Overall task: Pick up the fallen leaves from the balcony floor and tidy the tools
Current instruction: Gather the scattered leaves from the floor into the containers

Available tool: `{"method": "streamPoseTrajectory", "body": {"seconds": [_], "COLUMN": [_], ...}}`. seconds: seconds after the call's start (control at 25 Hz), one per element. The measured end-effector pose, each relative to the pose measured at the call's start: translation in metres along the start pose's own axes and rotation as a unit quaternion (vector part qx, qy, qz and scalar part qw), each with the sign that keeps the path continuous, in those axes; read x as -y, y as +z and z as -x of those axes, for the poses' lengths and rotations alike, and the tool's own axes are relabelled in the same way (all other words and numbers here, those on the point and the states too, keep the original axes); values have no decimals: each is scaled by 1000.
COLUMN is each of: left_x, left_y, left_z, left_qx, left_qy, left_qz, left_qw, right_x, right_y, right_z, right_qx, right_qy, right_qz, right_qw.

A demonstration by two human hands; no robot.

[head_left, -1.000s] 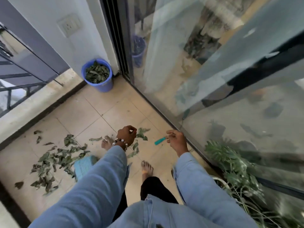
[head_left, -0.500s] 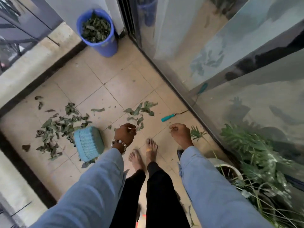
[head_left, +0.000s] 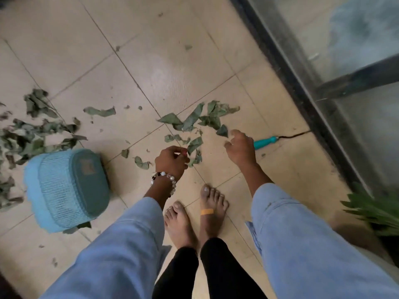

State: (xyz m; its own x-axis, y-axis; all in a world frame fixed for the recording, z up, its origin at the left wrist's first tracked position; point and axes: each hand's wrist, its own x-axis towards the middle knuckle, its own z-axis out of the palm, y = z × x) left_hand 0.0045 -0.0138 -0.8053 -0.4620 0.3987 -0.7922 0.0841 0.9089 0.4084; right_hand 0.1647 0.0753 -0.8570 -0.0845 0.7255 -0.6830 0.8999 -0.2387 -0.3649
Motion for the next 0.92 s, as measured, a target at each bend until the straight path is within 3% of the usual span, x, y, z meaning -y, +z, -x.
{"method": "streamPoseTrajectory", "body": {"seconds": [0.24, 0.36, 0.44, 0.56, 0.64, 0.68, 0.76, 0.8, 0.92], "left_x": [45, 31, 11, -14, -23, -26, -23, -18, 0], "left_y": [37, 40, 46, 56, 54, 50, 40, 35, 23], "left_z": [-73, -81, -80, -81, -84, -87, -96, -101, -112], "left_qx": [-5, 53, 110, 98, 57, 38, 5, -9, -42], "left_qy": [-62, -77, -111, -140, -127, -118, -96, -87, -99], "left_qz": [117, 159, 230, 324, 340, 331, 282, 260, 253], "left_qw": [991, 983, 960, 931, 930, 936, 955, 962, 961], "right_x": [-24, -19, 1, 16, 16, 17, 15, 17, 28], "right_y": [81, 81, 75, 60, 36, 24, 14, 15, 53], "right_z": [-69, -65, -39, -10, -26, -42, -83, -102, -138], "right_qx": [-110, -133, -111, 37, 69, 26, -135, -159, -91], "right_qy": [-66, -81, -161, -294, -290, -251, -127, -84, -55], "right_qz": [203, 66, -15, 54, 10, -54, -93, -69, 128], "right_qw": [971, 986, 981, 954, 955, 966, 978, 981, 986]}}
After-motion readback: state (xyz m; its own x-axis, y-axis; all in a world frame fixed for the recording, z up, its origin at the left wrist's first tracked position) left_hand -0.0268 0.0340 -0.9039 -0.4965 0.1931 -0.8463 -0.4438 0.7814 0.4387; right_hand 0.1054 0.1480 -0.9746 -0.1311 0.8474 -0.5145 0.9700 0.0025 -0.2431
